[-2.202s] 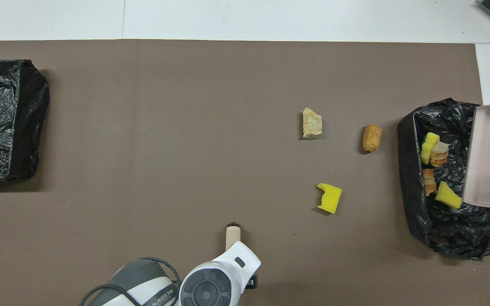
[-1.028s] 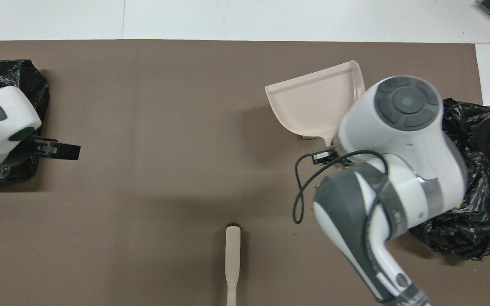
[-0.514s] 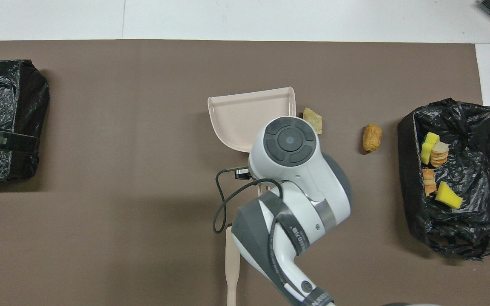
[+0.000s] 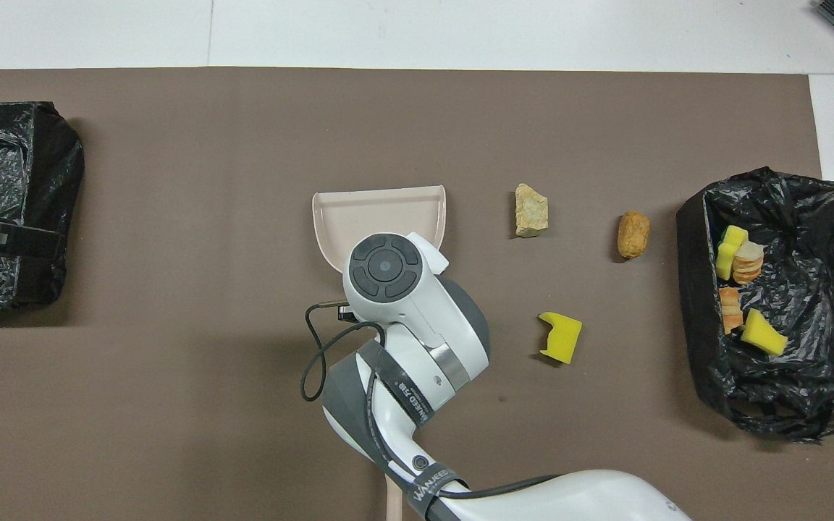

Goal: Sweep and dump trash in bin

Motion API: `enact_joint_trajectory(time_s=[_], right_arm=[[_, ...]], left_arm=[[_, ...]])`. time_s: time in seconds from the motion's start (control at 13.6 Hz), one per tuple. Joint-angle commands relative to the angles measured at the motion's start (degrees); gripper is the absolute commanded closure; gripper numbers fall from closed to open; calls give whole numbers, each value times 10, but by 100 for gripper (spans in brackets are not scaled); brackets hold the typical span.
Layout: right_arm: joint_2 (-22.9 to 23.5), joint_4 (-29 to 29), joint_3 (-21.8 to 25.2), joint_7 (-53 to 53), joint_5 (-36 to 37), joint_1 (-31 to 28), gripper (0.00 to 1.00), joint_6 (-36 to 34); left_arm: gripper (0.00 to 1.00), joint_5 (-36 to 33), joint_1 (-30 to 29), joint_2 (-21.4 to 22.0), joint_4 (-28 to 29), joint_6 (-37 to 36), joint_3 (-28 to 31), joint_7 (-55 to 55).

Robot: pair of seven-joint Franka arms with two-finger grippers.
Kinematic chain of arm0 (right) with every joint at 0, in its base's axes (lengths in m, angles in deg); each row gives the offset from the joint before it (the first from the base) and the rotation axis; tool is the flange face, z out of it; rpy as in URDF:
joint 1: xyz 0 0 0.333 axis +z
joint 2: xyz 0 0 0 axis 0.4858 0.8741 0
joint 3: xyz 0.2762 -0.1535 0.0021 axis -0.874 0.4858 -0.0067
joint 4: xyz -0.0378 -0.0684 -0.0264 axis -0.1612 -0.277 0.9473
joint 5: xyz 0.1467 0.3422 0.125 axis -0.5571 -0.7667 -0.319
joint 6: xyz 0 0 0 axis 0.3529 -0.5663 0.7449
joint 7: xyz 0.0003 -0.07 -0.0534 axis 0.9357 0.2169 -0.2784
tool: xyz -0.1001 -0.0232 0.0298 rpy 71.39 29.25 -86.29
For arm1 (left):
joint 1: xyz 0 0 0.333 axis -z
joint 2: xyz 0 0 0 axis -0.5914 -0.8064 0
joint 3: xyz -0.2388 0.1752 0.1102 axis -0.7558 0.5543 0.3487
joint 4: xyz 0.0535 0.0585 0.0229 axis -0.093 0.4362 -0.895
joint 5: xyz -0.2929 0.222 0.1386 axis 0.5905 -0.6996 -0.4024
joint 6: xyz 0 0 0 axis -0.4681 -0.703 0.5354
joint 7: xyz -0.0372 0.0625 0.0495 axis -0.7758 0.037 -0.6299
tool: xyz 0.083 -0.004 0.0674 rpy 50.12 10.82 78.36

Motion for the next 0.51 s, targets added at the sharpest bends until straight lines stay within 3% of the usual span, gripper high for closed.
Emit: enact_joint_trajectory(time_s=[0.0, 0.44], right_arm=[[5, 8, 1, -11, -20, 10, 100, 8], [21, 10, 2, 10, -1, -14, 100, 48]], left_arm=[[0, -5, -4, -43, -74, -47, -7, -8], [0, 0, -2, -43, -78, -51, -7, -8]])
